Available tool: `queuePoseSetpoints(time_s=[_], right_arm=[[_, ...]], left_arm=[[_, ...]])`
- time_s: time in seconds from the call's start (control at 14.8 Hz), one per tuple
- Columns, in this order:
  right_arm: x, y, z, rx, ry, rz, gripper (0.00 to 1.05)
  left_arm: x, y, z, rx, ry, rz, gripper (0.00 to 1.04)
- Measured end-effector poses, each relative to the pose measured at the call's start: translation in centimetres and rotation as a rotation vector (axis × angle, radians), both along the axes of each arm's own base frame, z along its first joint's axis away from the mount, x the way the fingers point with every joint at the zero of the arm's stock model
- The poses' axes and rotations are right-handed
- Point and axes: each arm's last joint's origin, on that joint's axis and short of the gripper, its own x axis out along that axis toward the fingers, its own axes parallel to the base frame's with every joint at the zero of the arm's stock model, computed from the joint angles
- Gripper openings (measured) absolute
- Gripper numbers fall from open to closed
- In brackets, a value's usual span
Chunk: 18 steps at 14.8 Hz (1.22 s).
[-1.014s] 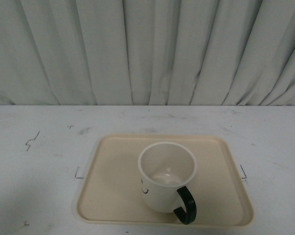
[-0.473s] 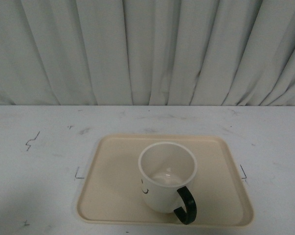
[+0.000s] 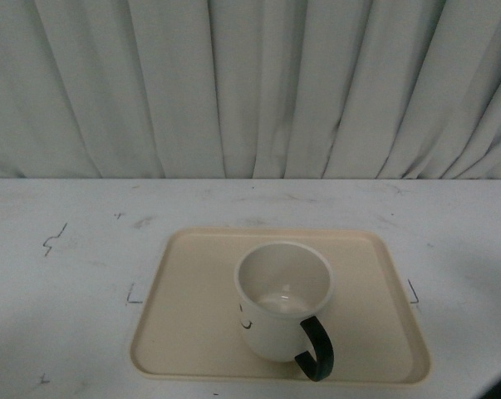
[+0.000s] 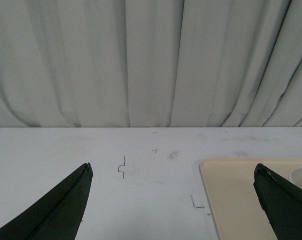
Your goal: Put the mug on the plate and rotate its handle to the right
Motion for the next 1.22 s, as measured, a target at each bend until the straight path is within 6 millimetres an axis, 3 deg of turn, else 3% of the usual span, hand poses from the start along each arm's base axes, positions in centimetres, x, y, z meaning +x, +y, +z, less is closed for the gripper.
queuePoseSetpoints(time_s=[0.27,0.54,0.74,1.01,1.22], right_arm=[[8.2,5.3,0.5,0.036,0.282,0.007,0.98],[12.1,9.1,-3.0,0.055,0.484,-0.05,0.98],[13.5,10.7,-5.0,0.089,0.539,-0.09,0.98],[13.6,13.0,-7.5,0.084,0.61,-0.09,0.98],[13.9,13.3,-8.2,0.056,0.624,-0.113,0.68]], left_arm=[[0.0,0.0,0.0,0.0,0.0,0.0,0.98],[0.0,0.0,0.0,0.0,0.0,0.0,0.98],[0.0,0.0,0.0,0.0,0.0,0.0,0.98],[0.0,0.0,0.0,0.0,0.0,0.0,0.98],[0.0,0.0,0.0,0.0,0.0,0.0,0.98]])
